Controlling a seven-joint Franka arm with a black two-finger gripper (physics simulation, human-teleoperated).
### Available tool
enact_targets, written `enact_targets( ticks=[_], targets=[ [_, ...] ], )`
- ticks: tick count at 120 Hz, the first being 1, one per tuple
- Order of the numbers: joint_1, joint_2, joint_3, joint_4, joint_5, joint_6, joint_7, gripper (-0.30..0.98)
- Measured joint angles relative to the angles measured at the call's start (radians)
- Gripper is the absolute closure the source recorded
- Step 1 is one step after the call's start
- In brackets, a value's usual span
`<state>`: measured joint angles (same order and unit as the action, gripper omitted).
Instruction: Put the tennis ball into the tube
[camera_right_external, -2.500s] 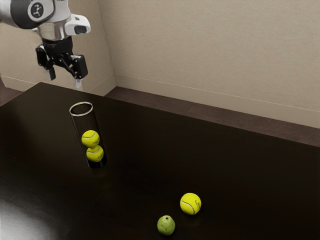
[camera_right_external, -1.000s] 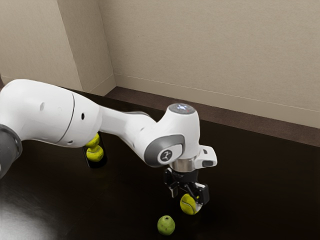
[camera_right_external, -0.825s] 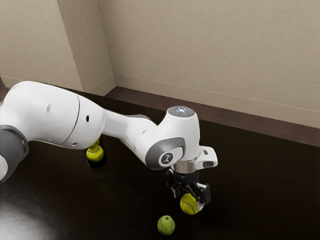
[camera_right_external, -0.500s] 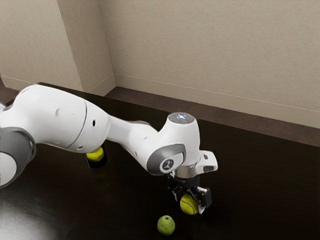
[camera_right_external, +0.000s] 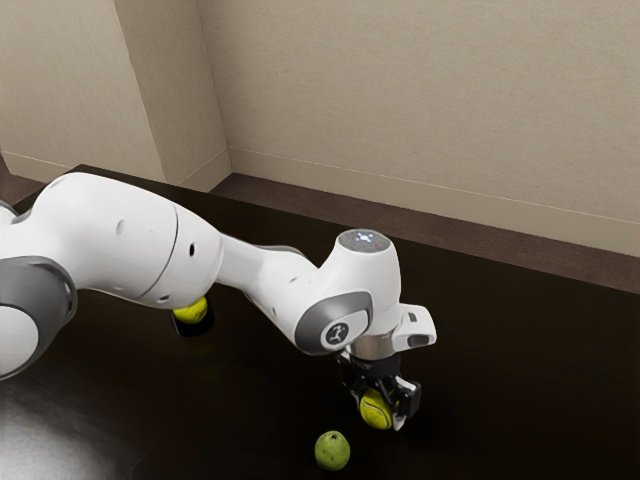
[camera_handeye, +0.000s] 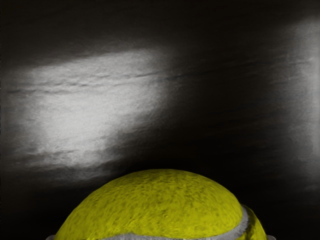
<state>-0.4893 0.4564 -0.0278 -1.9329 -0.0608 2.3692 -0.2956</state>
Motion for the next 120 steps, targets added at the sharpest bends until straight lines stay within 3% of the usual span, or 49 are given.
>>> enact_targets(
  ticks=[36, 52, 72, 84, 100, 120],
  targets=[
    [0.0, -0.059, 0.006, 0.035, 0.042, -0.025, -0.018, 0.36],
    [0.005, -0.132, 0.024, 0.12, 0.112, -0.131, -0.028, 0.38],
    [0.015, -0.168, 0.043, 0.351, 0.249, -0.363, -0.029, 0.38],
    [0.095, -0.175, 0.047, 0.429, 0.292, -0.482, -0.012, 0.38],
    [0.172, -0.198, 0.12, 0.495, 0.306, -0.602, 0.028, 0.38],
    [0.378, -0.216, 0.128, 0.504, 0.246, -0.695, 0.08, 0.37]
  ],
)
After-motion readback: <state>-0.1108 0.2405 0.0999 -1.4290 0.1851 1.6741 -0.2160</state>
